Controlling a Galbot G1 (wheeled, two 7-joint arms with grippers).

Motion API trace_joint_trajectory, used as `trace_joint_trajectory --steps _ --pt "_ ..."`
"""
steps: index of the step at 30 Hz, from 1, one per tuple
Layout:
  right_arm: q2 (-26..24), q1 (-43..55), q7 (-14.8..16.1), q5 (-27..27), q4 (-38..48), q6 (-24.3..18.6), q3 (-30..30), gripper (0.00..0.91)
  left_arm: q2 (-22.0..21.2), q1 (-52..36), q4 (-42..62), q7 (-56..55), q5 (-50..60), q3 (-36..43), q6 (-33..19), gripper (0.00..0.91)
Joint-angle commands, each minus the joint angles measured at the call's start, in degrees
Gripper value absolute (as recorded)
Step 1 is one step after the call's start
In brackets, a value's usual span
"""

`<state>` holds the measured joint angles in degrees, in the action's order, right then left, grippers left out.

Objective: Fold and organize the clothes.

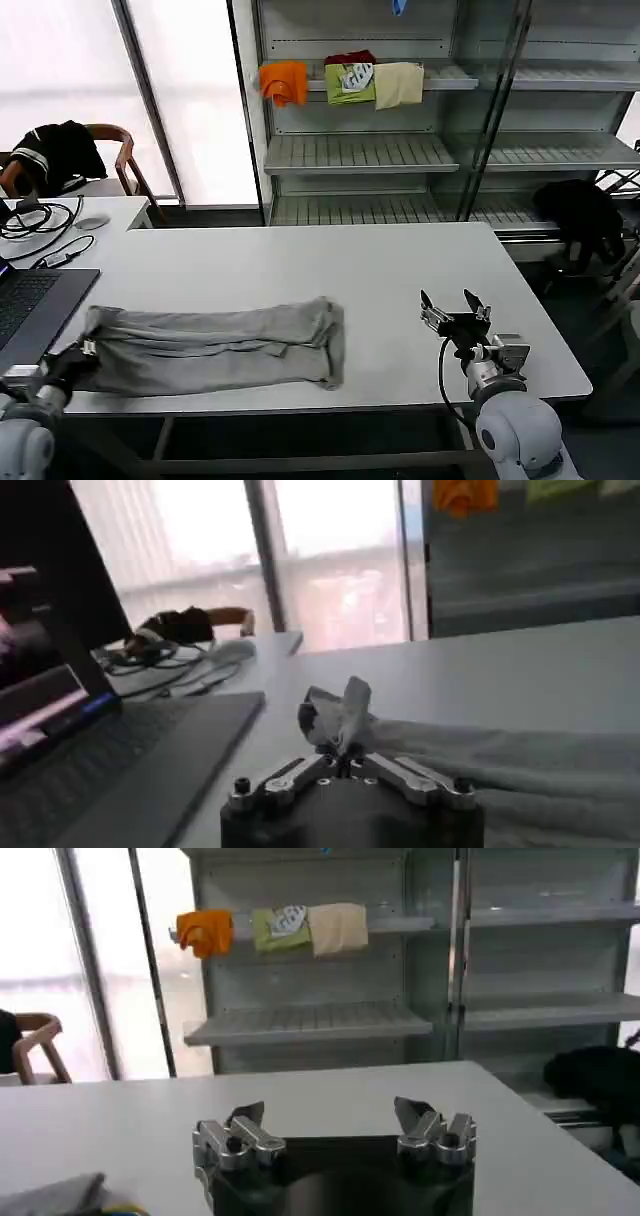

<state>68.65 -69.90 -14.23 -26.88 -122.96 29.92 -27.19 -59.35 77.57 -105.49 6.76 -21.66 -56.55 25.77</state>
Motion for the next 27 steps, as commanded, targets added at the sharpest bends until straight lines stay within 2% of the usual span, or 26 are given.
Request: trace_joint_trajectory --steps 1,6,12,21,27 --pt "-0.1 -0.5 0.0 0.0 -1.0 0.2 -0.8 0.907 14.1 -1.0 5.6 0.2 -2.4 -9.0 -0.1 0.000" --pt "0.1 -1.4 0.0 0.1 -1.4 0.2 -1.2 0.907 14.8 -1.3 4.5 0.2 -1.8 -8.5 0.1 0.010" --pt "0.6 -2.1 0.0 0.4 -1.2 -0.2 -1.2 0.907 10.8 -0.2 -3.5 -1.1 0.1 -3.7 2.0 0.010" --pt "1.0 -4.9 -0.1 1.2 -1.8 -1.0 -2.1 0.907 4.5 0.7 -10.4 -2.8 5.2 10.9 4.1 0.010" --pt "1.0 -7.5 -0.1 1.5 -2.4 -1.6 -3.6 0.907 2.6 -1.8 -10.2 -4.7 7.0 20.1 5.6 0.010"
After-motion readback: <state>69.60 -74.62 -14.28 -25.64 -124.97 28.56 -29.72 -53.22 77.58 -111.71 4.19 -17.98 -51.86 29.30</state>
